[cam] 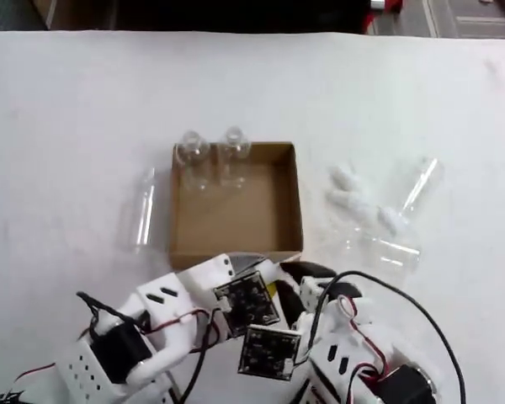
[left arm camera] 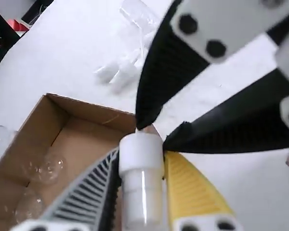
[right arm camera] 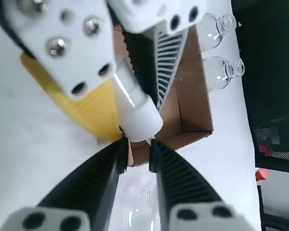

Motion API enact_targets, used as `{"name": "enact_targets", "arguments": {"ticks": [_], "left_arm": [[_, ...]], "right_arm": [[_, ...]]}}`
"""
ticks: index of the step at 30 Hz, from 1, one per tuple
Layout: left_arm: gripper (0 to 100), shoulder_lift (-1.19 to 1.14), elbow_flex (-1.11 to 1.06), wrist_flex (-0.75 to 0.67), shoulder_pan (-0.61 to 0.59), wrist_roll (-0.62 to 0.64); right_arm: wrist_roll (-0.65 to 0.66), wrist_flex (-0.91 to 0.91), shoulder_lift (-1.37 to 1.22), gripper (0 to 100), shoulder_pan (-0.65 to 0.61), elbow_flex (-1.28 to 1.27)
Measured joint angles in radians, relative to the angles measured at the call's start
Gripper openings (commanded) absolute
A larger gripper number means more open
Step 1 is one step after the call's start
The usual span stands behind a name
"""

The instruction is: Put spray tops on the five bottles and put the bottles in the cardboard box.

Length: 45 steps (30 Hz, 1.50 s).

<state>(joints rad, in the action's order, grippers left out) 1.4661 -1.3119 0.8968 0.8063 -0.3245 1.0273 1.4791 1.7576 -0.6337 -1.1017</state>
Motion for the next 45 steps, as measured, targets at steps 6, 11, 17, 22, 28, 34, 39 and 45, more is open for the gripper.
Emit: {"name": "enact_targets", "arguments": {"ticks": [6, 11, 17, 22, 28, 34, 39, 45], "left_arm": [[2, 0.0, -0.005, 0.02, 0.0, 0.0], [2, 0.002, -0.002, 0.031, 0.0, -0.037], [2, 0.002, -0.003, 0.057, 0.0, -0.051], [2, 0.002, -0.002, 0.089, -0.002, -0.051], [2, 0.0, -0.002, 0.089, -0.002, -0.051], [2, 0.0, -0.003, 0.089, -0.002, -0.055], [2, 0.0, -0.002, 0.089, -0.002, -0.057], [2, 0.002, 0.0, 0.054, 0.0, -0.057]], "right_arm": [[0.046, -0.011, 0.0, 11.1, 0.002, -0.02], [0.057, -0.021, 0.0, 11.5, 0.063, -0.015], [0.11, -0.064, 0.0, 11.5, 0.087, -0.026], [0.117, -0.098, 0.0, 9.5, 0.08, -0.069], [0.114, -0.104, 0.002, 7.4, 0.032, -0.104], [0.112, -0.044, 0.002, 7.4, 0.031, -0.072], [0.117, -0.005, 0.002, 7.4, 0.031, -0.044], [0.118, 0.143, 0.0, 7.4, 0.034, 0.078]]}}
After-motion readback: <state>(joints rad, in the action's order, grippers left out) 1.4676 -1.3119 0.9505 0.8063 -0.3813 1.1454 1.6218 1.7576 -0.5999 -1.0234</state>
